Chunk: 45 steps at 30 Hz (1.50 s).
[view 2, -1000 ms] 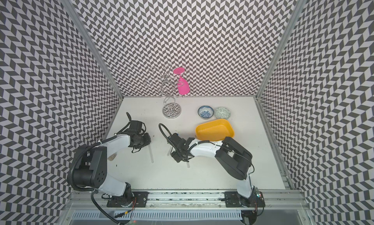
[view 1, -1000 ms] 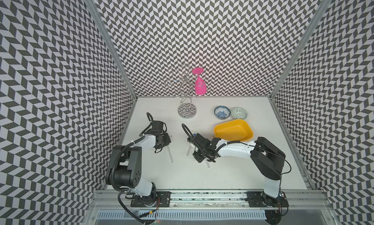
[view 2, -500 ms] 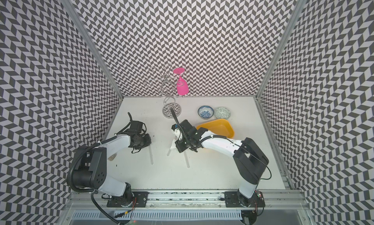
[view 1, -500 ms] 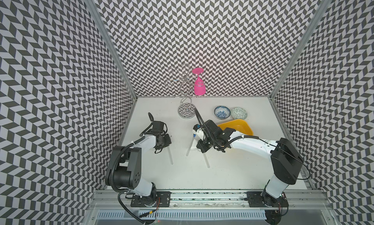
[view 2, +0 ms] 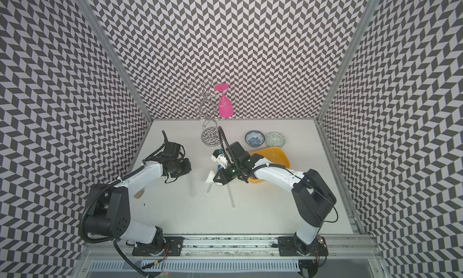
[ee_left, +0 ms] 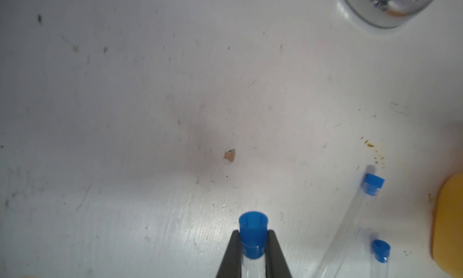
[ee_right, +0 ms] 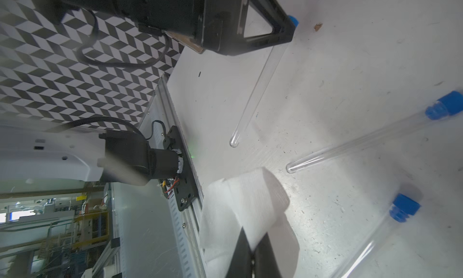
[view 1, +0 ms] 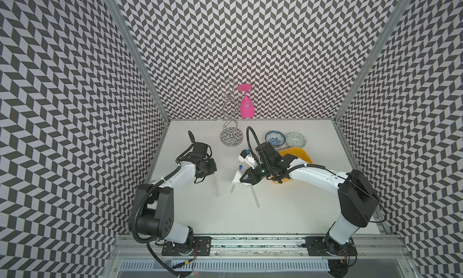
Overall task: Wipe the exteriors of test tubes
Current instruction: Pick up the test tube at the center of the board, then wipe the dirt from the test tube.
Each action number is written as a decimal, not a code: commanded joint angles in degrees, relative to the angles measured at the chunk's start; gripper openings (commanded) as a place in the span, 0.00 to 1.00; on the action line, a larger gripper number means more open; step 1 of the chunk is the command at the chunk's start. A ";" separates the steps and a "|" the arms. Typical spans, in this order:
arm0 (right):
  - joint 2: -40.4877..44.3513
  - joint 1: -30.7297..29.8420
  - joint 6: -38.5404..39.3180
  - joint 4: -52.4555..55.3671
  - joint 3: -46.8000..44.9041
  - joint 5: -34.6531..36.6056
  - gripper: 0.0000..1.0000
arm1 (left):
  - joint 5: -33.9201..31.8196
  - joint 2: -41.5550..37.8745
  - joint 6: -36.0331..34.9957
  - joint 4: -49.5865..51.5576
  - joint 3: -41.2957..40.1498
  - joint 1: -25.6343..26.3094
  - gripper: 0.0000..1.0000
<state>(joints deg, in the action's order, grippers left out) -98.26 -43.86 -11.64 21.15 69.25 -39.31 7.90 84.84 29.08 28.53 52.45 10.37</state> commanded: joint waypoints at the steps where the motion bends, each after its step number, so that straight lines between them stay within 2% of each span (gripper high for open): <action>1: -1.90 0.09 -2.69 -6.63 1.46 -8.00 0.00 | 2.54 -2.70 3.91 0.41 3.18 0.65 0.07; 8: -6.11 0.17 -10.10 -15.77 2.95 -15.93 0.00 | 3.29 -3.57 9.10 0.19 8.70 5.51 0.07; 14: -7.69 0.88 -13.31 -20.60 2.74 -18.39 0.00 | 1.27 -4.91 10.71 1.16 11.63 10.81 0.07; 17: -7.23 1.68 -13.41 -21.03 2.21 -18.26 0.00 | 2.02 -5.30 11.23 1.83 11.61 11.25 0.07; 24: -3.06 4.69 -13.74 -21.66 -0.85 -17.48 0.00 | -3.65 -6.14 7.18 6.01 11.84 11.42 0.07; 45: -9.49 5.27 -17.17 -26.05 4.30 -19.05 0.00 | 3.07 -5.76 10.01 5.82 14.64 14.89 0.07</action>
<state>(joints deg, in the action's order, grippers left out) -106.91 -38.44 -27.94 -0.95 71.20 -57.93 8.91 80.12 37.23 34.09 65.71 24.47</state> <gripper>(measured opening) 0.048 0.136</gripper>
